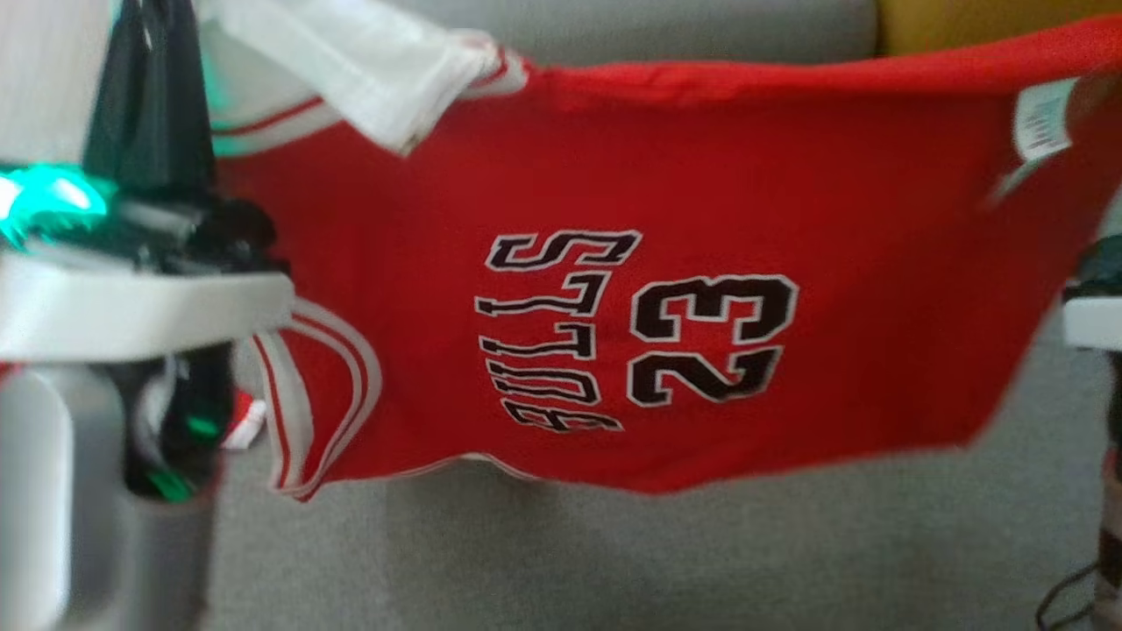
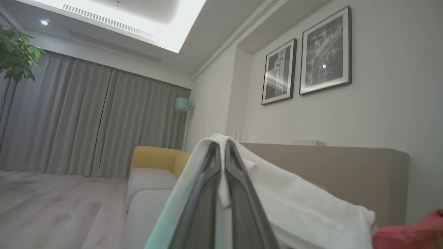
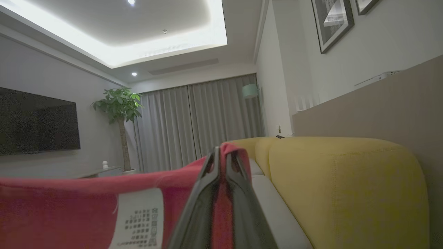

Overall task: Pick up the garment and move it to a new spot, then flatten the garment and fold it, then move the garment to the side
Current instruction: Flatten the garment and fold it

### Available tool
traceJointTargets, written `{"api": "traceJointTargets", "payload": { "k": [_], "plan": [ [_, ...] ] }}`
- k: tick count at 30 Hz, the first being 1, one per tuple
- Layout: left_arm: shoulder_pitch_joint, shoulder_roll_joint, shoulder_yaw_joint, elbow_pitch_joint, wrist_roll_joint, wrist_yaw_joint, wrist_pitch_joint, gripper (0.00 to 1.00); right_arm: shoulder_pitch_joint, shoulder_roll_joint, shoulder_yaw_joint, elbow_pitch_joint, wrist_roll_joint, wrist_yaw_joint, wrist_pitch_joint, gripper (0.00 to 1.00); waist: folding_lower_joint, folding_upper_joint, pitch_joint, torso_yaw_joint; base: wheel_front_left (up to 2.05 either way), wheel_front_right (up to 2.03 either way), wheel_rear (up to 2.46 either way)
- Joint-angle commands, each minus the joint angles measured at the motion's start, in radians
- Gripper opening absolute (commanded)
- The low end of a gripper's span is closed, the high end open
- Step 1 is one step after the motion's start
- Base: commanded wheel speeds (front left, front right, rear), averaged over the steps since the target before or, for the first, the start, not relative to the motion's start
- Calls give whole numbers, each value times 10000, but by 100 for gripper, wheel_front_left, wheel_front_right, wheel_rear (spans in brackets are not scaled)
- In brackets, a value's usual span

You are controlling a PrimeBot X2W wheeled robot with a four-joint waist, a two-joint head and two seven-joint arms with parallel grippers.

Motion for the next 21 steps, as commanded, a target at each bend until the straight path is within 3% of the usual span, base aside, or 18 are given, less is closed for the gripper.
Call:
{"api": "traceJointTargets", "payload": {
  "k": [1,6,9,11,16,21],
  "plan": [
    [-880,501,373,-282,209,-76,130,0,-577,-20,112,-370,-84,-7,145,0,1,0,623,103,0,0,0],
    [-3367,836,45,1113,517,-461,603,0,-2489,-321,359,455,-701,-7,784,0,1,0,2062,-61,0,0,0],
    [-6098,1064,-87,3639,960,-665,636,0,-5162,-514,794,2326,-1052,-7,812,0,1,0,3207,-167,0,0,0],
    [-7457,996,62,5126,1141,-440,499,0,-6626,-504,1031,3536,-1219,-7,696,0,1,0,3628,-159,0,0,0],
    [-10353,1022,52,7911,1887,-314,-925,0,-9957,-373,1180,6467,-2079,-7,-627,0,1,0,4207,-38,0,0,0],
    [-11662,769,-58,9709,2013,-506,-2299,0,-11552,-323,960,8737,-2752,-7,-1927,0,1,0,4317,245,0,0,0]
  ]
}}
